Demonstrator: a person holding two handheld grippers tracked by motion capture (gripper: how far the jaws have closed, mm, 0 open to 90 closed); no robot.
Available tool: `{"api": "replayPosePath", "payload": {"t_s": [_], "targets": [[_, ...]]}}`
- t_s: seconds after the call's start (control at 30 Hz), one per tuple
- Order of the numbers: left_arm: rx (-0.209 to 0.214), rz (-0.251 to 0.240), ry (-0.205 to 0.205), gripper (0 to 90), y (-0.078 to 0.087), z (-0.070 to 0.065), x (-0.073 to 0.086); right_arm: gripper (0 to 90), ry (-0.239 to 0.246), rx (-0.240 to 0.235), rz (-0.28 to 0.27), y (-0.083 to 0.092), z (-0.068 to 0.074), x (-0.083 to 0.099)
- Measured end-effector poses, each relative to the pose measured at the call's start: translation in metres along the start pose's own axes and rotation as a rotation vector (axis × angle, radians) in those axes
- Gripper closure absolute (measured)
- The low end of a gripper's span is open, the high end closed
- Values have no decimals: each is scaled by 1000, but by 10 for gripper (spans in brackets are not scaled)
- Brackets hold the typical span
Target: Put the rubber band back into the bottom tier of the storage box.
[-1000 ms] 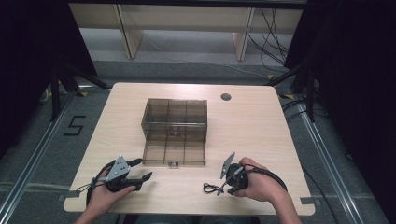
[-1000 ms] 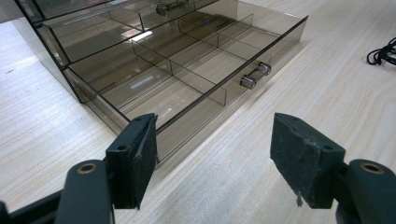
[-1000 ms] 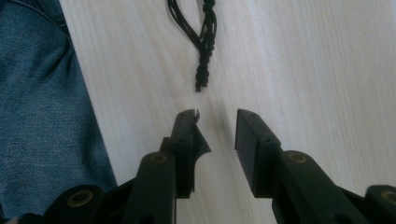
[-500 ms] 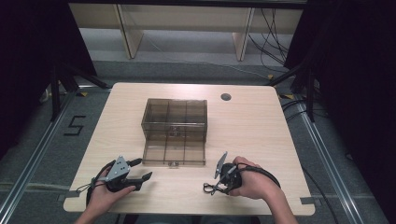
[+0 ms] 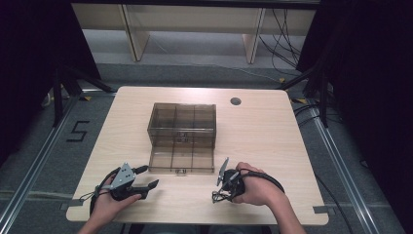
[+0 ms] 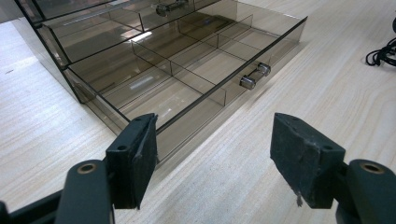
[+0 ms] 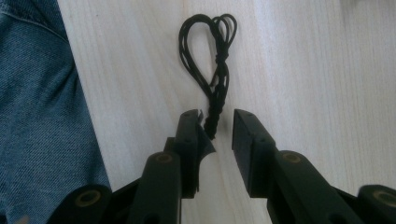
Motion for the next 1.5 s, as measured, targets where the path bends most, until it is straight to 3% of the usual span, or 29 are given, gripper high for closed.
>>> {"api": "replayPosePath", "payload": {"t_s": [0.2, 0.3, 0.4, 0.47, 0.6, 0.63, 0.67, 0.7, 0.73, 0.8, 0.9, 0.97, 1.1, 1.2, 1.27, 1.37, 1.5], "targets": [[1, 3, -3, 316, 0, 0, 0, 747, -19, -1, 19, -3, 0, -4], [1, 0, -6, 316, 0, 0, 0, 774, 20, -6, 14, -6, -4, -6], [1, -1, -2, 315, 0, 0, 0, 802, -19, -4, 37, -7, -2, -7], [3, 3, -3, 315, 0, 0, 0, 822, 2, -14, 33, -8, -4, -8], [7, -2, 0, 316, 0, 0, 0, 859, -21, -20, 45, -10, -4, -7], [7, -2, 0, 315, 0, 0, 0, 865, -3, -25, 41, -11, -5, -8], [8, -3, -1, 316, 0, 0, 0, 870, 6, -18, 36, -11, -6, -8], [7, -7, -1, 316, 0, 0, 0, 872, -28, -18, 43, -10, -4, -8], [0, 0, 3, 316, 0, -1, 0, 873, -1, -21, 32, -10, -6, -8], [2, 0, -7, 316, 0, 0, 0, 874, -1, -19, 33, -9, -6, -8], [0, 0, 4, 315, 0, -1, 0, 876, -33, -16, 37, -7, -4, -8], [0, 0, 3, 315, 0, -1, 0, 876, -5, -17, 22, -5, -7, -8], [8, -6, -5, 316, 0, 0, 0, 877, -32, -2, 19, 0, -7, -8], [7, -8, 8, 315, 0, -1, 0, 877, -6, -1, 9, 3, -10, -8], [7, -7, -5, 316, 0, 0, 0, 877, -38, -1, 19, 6, -9, -9], [7, -5, -7, 316, 0, 0, 0, 877, -15, 0, 5, 7, -11, -10], [7, -5, -6, 316, 0, 0, 0, 878, -30, 8, 10, 11, -11, -12]]}}
Point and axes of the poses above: each handheld gripper's, and its own axes: y roughly backward along the jaws, x roughly out of its underside, z roughly to its left, the point moved 1 cm from there along -y, roughly forward along the jaws, and after that the axes turned 1 degree about y, right-handed, at the moved point
